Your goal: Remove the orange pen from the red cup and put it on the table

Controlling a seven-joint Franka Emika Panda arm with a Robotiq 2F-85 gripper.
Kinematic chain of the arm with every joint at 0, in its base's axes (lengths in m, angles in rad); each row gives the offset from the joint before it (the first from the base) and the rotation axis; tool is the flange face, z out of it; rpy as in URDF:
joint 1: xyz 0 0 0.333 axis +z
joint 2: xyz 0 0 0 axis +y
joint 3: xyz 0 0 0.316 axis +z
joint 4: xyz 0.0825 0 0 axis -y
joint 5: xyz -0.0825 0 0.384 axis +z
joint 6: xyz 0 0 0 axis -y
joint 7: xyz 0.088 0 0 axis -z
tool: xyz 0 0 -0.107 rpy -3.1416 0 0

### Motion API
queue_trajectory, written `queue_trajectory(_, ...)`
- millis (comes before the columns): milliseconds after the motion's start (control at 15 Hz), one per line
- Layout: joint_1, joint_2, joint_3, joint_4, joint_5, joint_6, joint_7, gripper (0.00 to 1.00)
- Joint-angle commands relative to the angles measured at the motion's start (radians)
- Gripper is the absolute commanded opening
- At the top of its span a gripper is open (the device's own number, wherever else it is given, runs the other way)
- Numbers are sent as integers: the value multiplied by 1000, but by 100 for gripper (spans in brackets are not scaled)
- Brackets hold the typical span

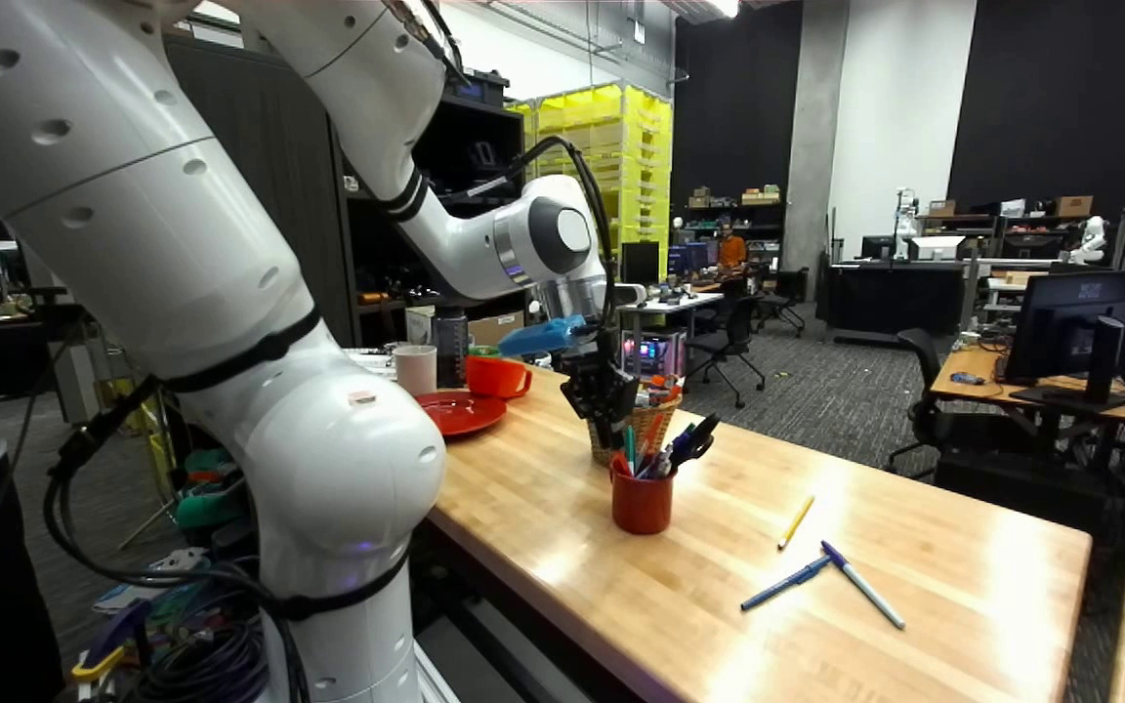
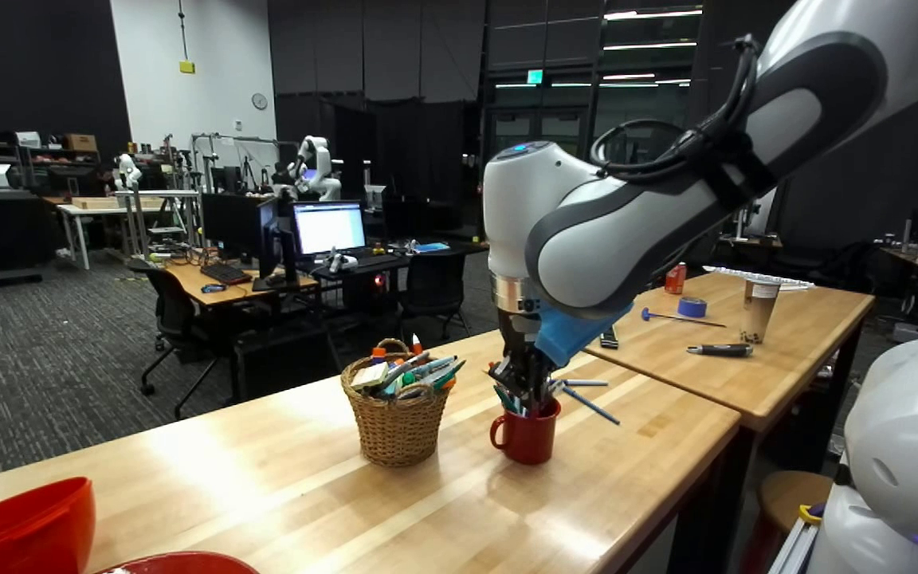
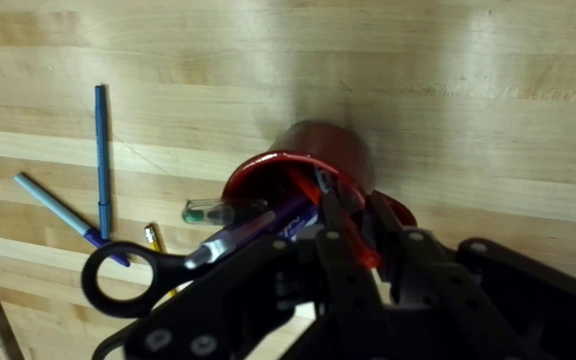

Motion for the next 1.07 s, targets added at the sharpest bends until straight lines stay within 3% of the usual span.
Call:
queue_trajectory(0, 7, -31, 6, 14, -33, -12, 32, 2)
queue_trajectory(200, 32, -92, -8, 32, 5, -40, 10, 3)
queue_trajectory(400, 35, -168, -18, 70, 16, -142, 1, 3)
queue_trajectory(733, 6, -298, -72, 180, 0, -413, -45, 3)
queue_trajectory(1000, -61, -275, -111, 287, -39, -605, -54, 3)
